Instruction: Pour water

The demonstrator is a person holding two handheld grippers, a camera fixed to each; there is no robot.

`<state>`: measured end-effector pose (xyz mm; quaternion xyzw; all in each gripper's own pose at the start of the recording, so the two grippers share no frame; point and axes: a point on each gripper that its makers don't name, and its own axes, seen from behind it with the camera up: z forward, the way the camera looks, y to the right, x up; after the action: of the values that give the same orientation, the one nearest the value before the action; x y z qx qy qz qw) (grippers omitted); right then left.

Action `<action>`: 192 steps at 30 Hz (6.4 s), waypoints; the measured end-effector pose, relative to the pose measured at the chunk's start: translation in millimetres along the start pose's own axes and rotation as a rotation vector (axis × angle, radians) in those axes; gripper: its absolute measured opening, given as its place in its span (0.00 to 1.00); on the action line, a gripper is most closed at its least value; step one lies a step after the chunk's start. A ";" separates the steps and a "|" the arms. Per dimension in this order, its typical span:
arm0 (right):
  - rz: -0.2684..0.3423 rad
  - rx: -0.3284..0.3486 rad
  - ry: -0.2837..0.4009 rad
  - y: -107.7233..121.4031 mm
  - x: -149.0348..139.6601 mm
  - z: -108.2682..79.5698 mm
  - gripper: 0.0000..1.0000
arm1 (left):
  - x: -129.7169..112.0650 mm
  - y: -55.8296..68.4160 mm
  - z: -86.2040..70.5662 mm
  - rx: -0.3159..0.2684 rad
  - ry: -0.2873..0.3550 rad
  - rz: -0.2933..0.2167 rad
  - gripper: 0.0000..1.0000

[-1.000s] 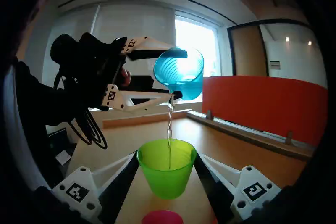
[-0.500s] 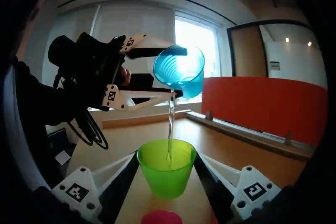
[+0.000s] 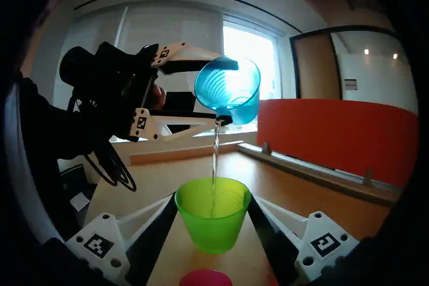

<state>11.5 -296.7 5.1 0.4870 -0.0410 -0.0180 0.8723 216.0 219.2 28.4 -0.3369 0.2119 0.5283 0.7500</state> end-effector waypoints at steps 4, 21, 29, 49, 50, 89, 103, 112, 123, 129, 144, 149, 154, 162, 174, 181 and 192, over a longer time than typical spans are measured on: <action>-0.001 0.001 0.004 -0.1 1.7 -0.1 0.93 | 0.8 -1.6 -0.9 0.001 0.000 0.011 0.84; -0.003 -0.007 0.009 2.6 2.9 -2.9 0.93 | 2.2 3.8 -0.5 -0.004 -0.004 0.060 0.85; -0.007 -0.009 0.009 3.6 2.7 -3.8 0.93 | 3.4 0.5 -0.4 -0.004 -0.005 0.077 0.85; -0.014 -0.010 0.013 3.1 4.5 -4.4 0.93 | 3.2 0.6 0.5 -0.003 -0.016 0.146 0.84; -0.015 -0.010 0.013 2.8 4.8 -4.4 0.93 | 3.3 0.8 0.7 -0.003 -0.016 0.149 0.85; -0.027 -0.010 0.009 1.3 6.2 0.7 0.92 | 6.9 -13.5 2.4 0.007 -0.015 0.284 0.85; -0.028 -0.011 0.014 1.9 8.8 0.6 0.92 | 6.6 -11.8 3.0 0.005 -0.020 0.330 0.85; -0.027 -0.015 0.016 2.6 10.1 0.9 0.92 | 5.4 -9.7 3.9 0.002 -0.026 0.365 0.85; -0.025 -0.017 0.019 4.5 9.9 -0.2 0.92 | 6.5 -4.0 2.0 0.000 -0.026 0.372 0.85; -0.024 -0.020 0.020 6.3 8.9 -0.3 0.92 | 8.8 1.0 2.3 -0.002 -0.022 0.378 0.85; -0.024 -0.024 0.024 7.9 7.6 -2.4 0.93 | 10.3 -3.2 5.4 -0.003 -0.015 0.360 0.85; -0.025 -0.024 0.022 7.8 7.7 -3.2 0.93 | 8.6 -6.2 6.2 0.000 -0.017 0.352 0.85; -0.024 -0.027 0.022 8.9 8.2 -5.0 0.92 | 5.2 -7.4 6.0 0.006 -0.024 0.331 0.85; -0.028 -0.032 0.022 9.3 10.3 -8.8 0.93 | -2.4 -5.0 5.3 0.021 -0.034 0.271 0.85; -0.039 -0.035 0.020 3.7 12.9 -11.6 0.92 | -18.5 -1.6 5.5 0.035 -0.053 0.075 0.85; -0.043 -0.039 0.019 1.3 14.7 -14.6 0.92 | -26.0 2.9 5.2 0.029 -0.056 -0.073 0.85; -0.056 -0.047 0.016 -1.8 20.4 -18.0 0.92 | -35.8 -3.2 0.1 0.057 -0.061 -0.264 0.85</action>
<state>33.5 -283.8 -4.7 0.4676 -0.0200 -0.0395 0.8828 206.3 195.3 53.5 -0.3242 0.1578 0.4288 0.8283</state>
